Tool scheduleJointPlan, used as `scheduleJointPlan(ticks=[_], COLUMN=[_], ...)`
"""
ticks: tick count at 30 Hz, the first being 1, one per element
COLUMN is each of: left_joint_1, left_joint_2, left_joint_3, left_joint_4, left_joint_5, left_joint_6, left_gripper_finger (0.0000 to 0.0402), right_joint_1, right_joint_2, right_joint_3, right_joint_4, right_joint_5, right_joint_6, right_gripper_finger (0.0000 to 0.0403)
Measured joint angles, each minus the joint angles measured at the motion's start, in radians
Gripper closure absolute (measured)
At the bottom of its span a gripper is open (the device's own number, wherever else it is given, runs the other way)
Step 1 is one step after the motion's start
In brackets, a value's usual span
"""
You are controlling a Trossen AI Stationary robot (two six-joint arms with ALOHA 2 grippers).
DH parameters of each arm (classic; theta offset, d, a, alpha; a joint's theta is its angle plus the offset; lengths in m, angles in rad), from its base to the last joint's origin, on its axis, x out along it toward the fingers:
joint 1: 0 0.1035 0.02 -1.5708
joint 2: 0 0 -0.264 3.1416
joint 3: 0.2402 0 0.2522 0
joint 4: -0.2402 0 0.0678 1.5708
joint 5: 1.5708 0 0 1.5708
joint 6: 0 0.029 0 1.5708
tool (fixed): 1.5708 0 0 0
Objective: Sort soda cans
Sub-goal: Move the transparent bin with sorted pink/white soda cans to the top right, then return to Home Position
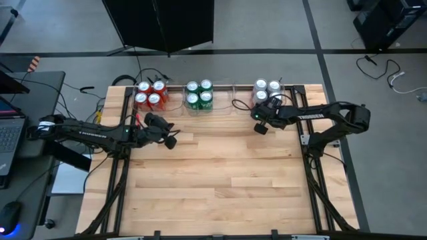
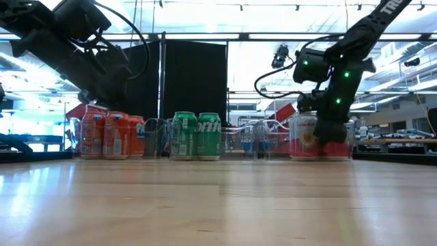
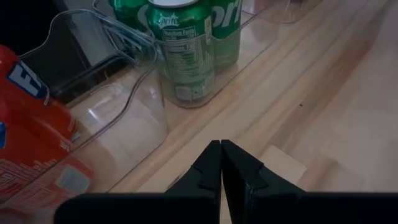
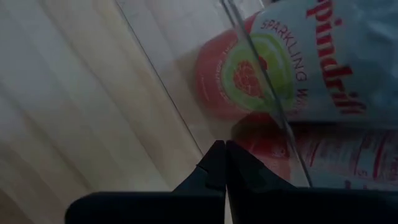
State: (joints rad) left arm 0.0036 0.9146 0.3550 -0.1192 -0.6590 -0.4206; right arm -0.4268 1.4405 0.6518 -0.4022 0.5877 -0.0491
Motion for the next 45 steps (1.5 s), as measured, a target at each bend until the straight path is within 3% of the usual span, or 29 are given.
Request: scheduleJointPlan(ticks=[7, 14, 18, 24, 28, 43, 45], left_joint_1=[0.0, 0.0, 0.0, 0.0, 0.0, 0.0, -0.004], left_joint_2=[0.0, 0.0, 0.0, 0.0, 0.0, 0.0, 0.0], left_joint_3=[0.0, 0.0, 0.0, 0.0, 0.0, 0.0, 0.0], left_joint_4=[0.065, 0.255, 0.308, 0.331, 0.353, 0.422, 0.428], left_joint_5=[0.033, 0.219, 0.265, 0.269, 0.272, 0.324, 0.324], left_joint_6=[0.054, 0.198, 0.238, 0.274, 0.29, 0.323, 0.333], left_gripper_finger=[0.0387, 0.0387, 0.0387, 0.0387, 0.0387, 0.0387, 0.0387], right_joint_1=[0.039, 0.149, 0.193, 0.204, 0.204, 0.206, 0.213], right_joint_2=[-0.036, -0.152, -0.212, -0.305, -0.393, -0.914, -0.978], right_joint_3=[-0.001, -0.005, -0.094, -0.312, -0.427, -0.644, -0.644], right_joint_4=[-0.021, -0.033, 0.141, 0.551, 0.738, 0.741, 0.682], right_joint_5=[0.008, -0.026, -0.087, -0.381, -0.471, -0.477, -0.476], right_joint_6=[-0.016, 0.044, 0.02, -0.005, -0.004, 0.006, 0.005], right_gripper_finger=[0.0403, 0.0403, 0.0403, 0.0403, 0.0403, 0.0403, 0.0403])
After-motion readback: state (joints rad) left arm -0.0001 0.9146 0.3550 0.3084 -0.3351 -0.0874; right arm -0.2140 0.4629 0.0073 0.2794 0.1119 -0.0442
